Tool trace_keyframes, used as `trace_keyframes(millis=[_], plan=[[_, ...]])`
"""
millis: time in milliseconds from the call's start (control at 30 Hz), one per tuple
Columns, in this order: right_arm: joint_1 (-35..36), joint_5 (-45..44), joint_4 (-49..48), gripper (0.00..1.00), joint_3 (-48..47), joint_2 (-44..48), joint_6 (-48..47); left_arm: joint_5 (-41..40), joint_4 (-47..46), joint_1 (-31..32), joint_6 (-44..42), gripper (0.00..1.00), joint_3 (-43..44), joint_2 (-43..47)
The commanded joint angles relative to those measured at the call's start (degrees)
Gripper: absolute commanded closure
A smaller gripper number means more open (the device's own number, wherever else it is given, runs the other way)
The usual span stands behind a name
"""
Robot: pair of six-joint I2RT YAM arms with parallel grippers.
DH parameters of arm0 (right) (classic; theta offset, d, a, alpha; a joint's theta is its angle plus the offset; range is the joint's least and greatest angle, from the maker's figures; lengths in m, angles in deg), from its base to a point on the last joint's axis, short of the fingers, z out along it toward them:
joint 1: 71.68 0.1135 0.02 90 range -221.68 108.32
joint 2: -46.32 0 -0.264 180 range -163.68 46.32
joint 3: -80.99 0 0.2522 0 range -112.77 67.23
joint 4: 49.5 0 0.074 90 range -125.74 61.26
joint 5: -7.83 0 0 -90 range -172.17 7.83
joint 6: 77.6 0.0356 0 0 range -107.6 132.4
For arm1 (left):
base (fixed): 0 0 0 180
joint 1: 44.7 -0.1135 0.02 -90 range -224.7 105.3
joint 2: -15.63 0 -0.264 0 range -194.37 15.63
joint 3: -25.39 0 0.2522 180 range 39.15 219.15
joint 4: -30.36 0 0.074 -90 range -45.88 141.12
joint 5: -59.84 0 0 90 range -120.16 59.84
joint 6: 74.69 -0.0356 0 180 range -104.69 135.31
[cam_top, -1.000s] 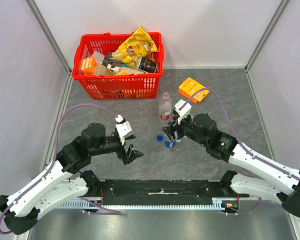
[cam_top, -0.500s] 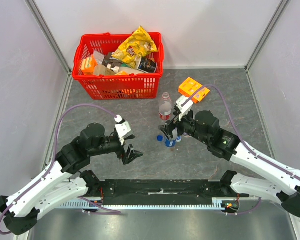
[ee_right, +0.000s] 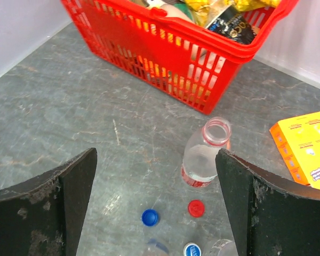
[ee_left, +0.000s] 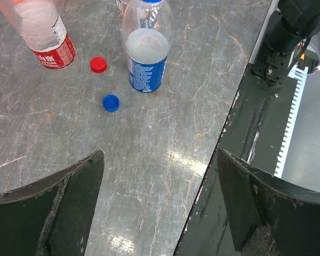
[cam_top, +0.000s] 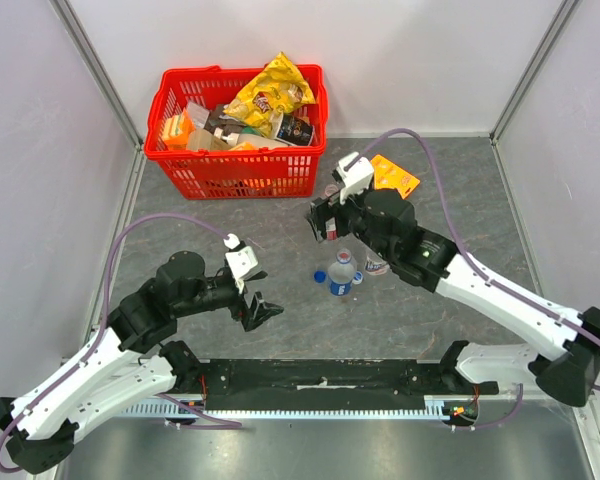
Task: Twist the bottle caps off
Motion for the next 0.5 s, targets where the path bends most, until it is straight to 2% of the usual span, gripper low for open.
trace_keyframes(millis=[0, 200, 467], plan=[[-2.2, -4.6, 1.1, 0.03, -6.2, -5.2, 1.5, -0.9, -1.4, 0.1, -1.4, 0.09, -0.1, -0.1], [-8.2, 1.2, 1.9, 0.05, -10.0, -10.7, 4.1, -1.2, -1.3, 0.1, -1.4, 0.09, -0.2, 0.0], [-11.5, 5.3, 1.7, 0.04, -8.1, -9.7, 4.8, -1.1, -1.5, 0.1, -1.4, 0.09, -0.2, -0.6]])
